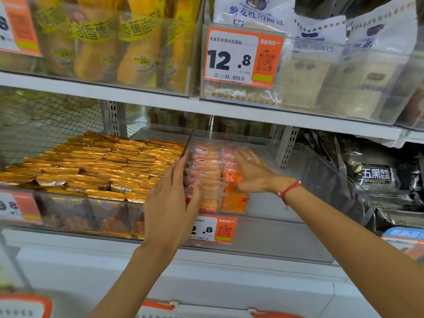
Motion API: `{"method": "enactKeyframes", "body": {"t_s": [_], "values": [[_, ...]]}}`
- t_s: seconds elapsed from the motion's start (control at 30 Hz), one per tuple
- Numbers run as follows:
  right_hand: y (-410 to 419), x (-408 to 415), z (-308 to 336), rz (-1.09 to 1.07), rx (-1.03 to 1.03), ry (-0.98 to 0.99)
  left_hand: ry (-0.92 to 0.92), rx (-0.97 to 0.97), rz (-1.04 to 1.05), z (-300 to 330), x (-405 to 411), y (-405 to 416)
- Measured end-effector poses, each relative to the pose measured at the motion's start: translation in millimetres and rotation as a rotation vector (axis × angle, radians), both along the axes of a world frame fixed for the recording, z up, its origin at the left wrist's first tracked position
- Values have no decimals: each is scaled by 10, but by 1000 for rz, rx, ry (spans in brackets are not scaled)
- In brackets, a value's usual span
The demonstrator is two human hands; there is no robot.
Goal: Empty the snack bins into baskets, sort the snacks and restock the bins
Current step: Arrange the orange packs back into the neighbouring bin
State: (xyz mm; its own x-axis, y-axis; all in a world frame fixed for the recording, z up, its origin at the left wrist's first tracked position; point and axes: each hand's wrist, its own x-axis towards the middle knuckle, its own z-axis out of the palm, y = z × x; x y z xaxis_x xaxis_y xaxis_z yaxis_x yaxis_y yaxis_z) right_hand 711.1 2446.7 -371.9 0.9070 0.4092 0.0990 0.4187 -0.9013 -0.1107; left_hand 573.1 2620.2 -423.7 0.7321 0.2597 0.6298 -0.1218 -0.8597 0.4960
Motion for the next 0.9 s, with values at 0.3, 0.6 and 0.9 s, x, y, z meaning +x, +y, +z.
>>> {"method": "enactKeyframes", "body": {"t_s": [0.3, 0.6, 0.9], "values": [[-78, 53, -26, 54, 150, -8, -116, 278, -79, -32, -67, 131], [-41, -46, -30, 43, 77, 19, -34, 336, -57, -22, -92, 105], [-168, -371, 317, 135, 116, -21, 25, 316, -80, 9, -110, 94]]}}
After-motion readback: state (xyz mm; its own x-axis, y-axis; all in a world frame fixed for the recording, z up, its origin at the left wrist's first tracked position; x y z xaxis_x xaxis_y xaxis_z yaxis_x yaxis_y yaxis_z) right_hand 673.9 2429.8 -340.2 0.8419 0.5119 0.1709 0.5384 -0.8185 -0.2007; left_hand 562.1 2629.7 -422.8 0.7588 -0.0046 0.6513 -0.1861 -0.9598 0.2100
